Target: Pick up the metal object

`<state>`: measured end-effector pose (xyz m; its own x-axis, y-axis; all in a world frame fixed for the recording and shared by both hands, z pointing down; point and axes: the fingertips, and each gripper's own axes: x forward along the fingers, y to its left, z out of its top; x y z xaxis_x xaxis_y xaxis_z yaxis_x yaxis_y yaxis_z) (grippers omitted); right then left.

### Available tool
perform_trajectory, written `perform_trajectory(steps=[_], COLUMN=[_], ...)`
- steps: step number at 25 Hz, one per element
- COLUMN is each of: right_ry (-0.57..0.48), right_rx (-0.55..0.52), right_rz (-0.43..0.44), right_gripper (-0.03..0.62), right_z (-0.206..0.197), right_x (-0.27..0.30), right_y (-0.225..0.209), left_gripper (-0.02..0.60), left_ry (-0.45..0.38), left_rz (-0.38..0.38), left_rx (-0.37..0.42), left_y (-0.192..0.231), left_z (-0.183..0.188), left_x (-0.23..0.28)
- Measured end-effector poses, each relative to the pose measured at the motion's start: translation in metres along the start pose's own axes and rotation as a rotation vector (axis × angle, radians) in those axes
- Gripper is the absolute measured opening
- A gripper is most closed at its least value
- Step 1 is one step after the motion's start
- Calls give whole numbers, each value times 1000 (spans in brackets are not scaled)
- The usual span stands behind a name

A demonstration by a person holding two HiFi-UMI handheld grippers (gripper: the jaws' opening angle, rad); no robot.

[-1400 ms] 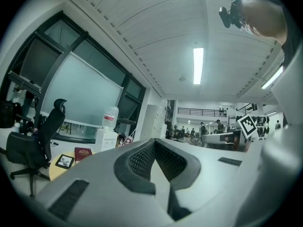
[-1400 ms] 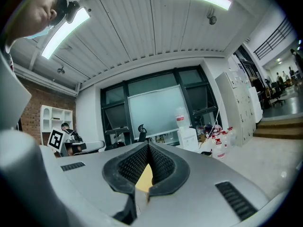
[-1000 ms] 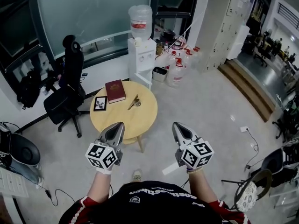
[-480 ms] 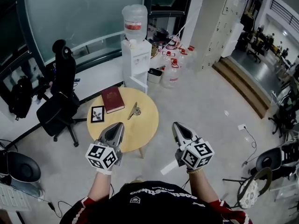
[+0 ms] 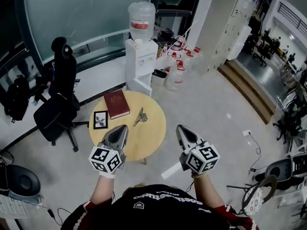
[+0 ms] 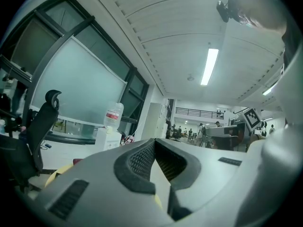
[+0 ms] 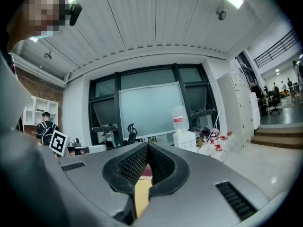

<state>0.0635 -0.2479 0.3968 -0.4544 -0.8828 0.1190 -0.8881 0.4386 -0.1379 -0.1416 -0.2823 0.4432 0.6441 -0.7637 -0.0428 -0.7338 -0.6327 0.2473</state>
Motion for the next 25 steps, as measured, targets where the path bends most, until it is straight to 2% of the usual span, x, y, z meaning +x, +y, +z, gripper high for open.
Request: perform_trajectory(steps=[4,11,23,25], right_ry=[14,31,-4,-9], right_rx=[-7,-1,-1,1], right_rz=[-4,-14,39,41], right_gripper=[26,26,26,26], right_z=[2,-3,5,7], right_x=[15,21,36,35], right_y=[1,-9,-10,-14], left_gripper=[17,17,20,39], left_ry=[4,-22,-17,-22], left_rz=[-12,-51,-32,-38], left_rx=[-3,5,94,112], left_y=[13,12,10,6], left_z=[3,9,24,28], left_x=[10,26,36,41])
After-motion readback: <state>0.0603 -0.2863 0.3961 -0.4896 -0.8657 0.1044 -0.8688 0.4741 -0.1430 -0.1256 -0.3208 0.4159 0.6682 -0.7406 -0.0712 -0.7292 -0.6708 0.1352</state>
